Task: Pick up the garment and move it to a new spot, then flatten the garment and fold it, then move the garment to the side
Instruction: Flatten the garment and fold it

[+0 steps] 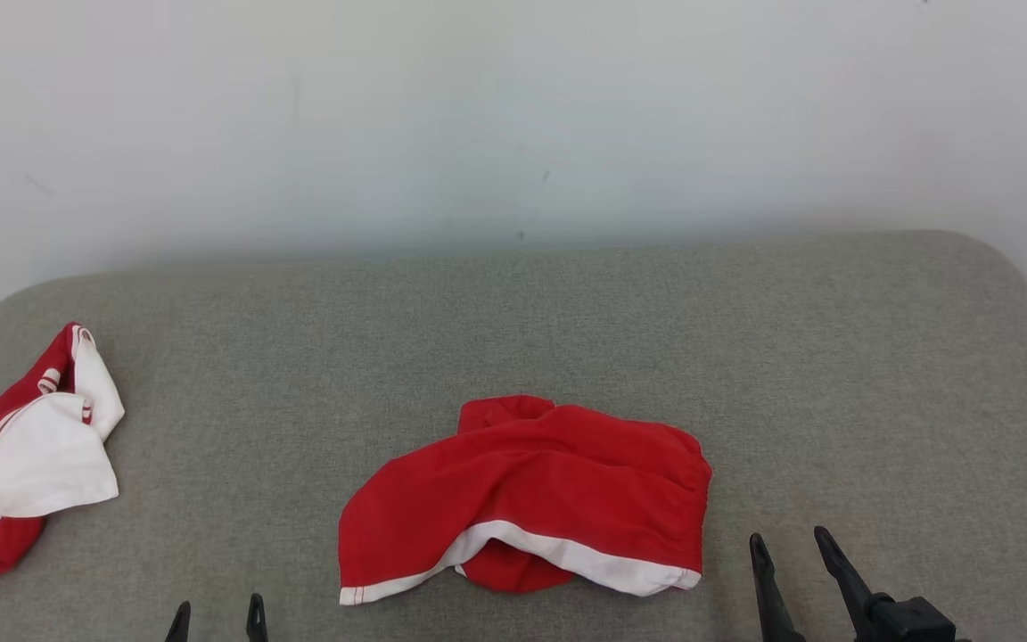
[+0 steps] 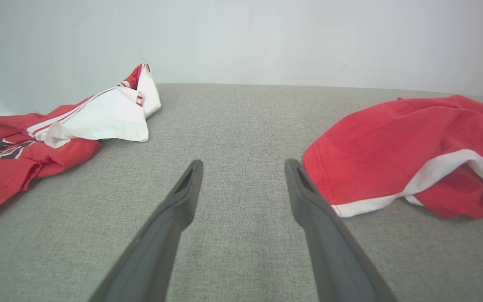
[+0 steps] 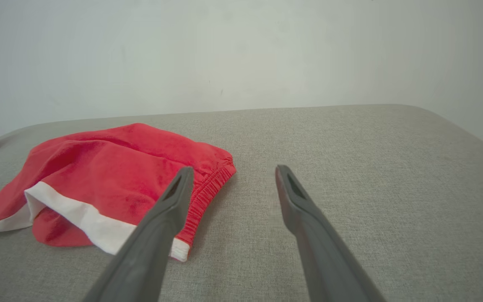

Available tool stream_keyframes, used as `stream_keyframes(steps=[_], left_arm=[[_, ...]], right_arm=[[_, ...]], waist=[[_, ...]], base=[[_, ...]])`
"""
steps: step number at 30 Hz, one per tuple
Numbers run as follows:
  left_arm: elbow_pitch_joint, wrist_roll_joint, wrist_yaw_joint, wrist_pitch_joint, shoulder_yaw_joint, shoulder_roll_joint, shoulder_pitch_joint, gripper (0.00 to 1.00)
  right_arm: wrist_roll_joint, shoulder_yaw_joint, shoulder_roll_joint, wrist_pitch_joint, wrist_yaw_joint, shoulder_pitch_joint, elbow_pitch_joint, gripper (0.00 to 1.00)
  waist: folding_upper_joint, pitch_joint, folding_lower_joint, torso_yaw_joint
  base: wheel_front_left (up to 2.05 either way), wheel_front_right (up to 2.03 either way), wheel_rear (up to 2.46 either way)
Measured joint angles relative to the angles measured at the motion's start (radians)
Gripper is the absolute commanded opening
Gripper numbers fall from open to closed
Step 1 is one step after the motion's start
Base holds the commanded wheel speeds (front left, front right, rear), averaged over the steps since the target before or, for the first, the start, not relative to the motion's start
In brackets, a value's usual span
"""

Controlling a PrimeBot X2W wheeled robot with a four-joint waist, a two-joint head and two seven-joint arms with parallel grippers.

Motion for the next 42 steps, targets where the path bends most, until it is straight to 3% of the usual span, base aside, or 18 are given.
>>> stream_keyframes(steps=[20, 42], left_arm=[[-0.048, 0.008, -0.017, 0.0, 0.026, 0.0, 0.035, 1.0], [0.0, -0.056, -0.032, 0.0, -0.079, 0.0, -0.03, 1.0]], right_arm=[[0.025, 0.016, 0.007, 0.0, 0.0, 0.019, -0.006, 1.0], [0.046, 0.133, -0.011, 0.0, 0.0, -0.041, 0.119, 1.0]], waist=[[0.0, -0.031, 0.0001, -0.019], [0.0001, 0.102, 0.0004, -0.006]], base=[[0.0, 0.0, 0.0], [0.0, 0.0, 0.0]])
